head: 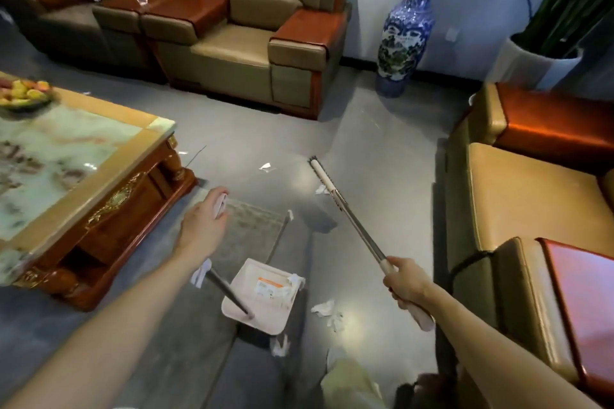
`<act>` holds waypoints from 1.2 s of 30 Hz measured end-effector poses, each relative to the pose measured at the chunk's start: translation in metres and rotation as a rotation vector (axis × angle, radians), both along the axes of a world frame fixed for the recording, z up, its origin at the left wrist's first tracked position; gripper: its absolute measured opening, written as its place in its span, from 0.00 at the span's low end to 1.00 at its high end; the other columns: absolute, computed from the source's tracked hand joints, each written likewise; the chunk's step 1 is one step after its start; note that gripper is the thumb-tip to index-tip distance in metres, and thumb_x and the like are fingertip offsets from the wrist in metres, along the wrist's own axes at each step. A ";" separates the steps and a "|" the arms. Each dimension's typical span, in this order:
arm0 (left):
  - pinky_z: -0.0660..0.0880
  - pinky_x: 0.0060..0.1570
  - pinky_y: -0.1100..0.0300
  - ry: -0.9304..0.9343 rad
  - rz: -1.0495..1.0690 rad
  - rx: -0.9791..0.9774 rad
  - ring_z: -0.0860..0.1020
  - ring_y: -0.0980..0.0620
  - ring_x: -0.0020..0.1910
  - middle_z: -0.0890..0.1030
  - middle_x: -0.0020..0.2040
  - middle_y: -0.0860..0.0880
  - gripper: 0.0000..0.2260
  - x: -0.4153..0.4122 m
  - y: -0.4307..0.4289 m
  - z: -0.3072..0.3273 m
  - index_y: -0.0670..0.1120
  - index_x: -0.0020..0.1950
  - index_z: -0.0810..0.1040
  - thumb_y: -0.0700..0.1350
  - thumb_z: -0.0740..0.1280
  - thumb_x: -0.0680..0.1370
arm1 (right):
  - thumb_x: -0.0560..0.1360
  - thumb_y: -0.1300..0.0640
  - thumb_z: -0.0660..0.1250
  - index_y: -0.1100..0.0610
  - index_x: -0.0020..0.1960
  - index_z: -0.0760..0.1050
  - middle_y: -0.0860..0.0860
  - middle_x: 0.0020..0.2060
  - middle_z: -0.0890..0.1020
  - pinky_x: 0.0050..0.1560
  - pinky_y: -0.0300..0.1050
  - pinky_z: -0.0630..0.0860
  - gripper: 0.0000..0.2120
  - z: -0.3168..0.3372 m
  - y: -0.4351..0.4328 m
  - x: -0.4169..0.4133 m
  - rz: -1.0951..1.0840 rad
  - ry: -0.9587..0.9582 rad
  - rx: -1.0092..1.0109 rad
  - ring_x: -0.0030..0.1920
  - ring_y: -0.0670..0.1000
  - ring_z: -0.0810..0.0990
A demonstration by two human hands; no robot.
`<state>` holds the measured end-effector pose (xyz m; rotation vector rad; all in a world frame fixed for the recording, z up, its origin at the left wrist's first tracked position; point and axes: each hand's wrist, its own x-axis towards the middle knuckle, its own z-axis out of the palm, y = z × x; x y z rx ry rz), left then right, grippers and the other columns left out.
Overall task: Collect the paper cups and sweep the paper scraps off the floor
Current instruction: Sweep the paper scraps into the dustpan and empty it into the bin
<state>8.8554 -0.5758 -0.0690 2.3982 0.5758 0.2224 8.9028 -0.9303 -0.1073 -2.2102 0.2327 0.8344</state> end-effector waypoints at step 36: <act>0.72 0.58 0.48 0.144 0.708 0.031 0.75 0.44 0.61 0.77 0.61 0.43 0.17 0.410 0.041 -0.037 0.52 0.67 0.69 0.42 0.64 0.78 | 0.74 0.66 0.58 0.63 0.60 0.76 0.57 0.44 0.78 0.46 0.44 0.76 0.16 -0.055 0.224 0.692 1.030 0.034 -0.381 0.43 0.53 0.77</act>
